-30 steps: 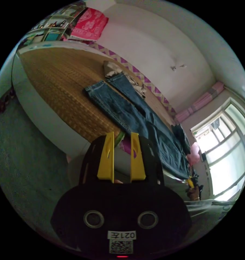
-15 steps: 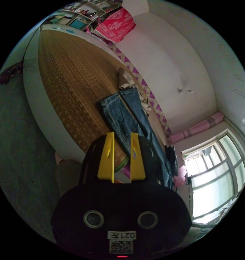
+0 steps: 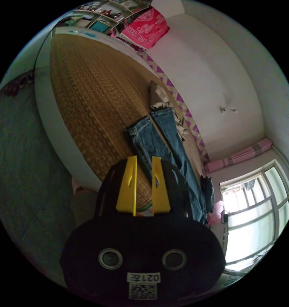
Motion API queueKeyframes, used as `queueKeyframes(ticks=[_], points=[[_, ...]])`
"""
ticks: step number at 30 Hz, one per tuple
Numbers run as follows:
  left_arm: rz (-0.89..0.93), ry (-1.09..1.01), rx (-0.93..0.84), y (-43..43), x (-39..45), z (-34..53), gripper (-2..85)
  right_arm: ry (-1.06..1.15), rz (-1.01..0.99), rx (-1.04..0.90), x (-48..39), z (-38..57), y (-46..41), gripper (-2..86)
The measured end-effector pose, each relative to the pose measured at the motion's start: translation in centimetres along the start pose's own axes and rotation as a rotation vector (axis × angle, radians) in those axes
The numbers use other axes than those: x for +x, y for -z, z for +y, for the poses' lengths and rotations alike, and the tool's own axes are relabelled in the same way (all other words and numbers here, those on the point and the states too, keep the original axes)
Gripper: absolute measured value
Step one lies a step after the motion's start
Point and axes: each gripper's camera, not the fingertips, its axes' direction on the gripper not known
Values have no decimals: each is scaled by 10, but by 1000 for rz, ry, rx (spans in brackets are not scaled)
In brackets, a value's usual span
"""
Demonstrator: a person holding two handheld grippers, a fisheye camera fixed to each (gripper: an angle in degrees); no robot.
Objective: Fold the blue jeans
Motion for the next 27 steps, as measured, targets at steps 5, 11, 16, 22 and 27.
queueKeyframes(ticks=[5, 11, 16, 22, 27], points=[[-21, 13, 0, -9, 3, -7, 20, -21, -21, 11, 8, -5, -13, 59], [5, -39, 8, -11, 16, -12, -8, -22, -141, 44, 11, 0, -18, 8], [27, -224, 38, -6, 86, -42, -9, 62, -296, -5, -30, -29, -38, 4], [-68, -350, -6, -61, 194, -121, -9, 102, -287, -68, -80, -111, -117, 10], [-176, -321, -88, -170, 238, -176, -8, 45, -134, -116, -75, -173, -227, 34]])
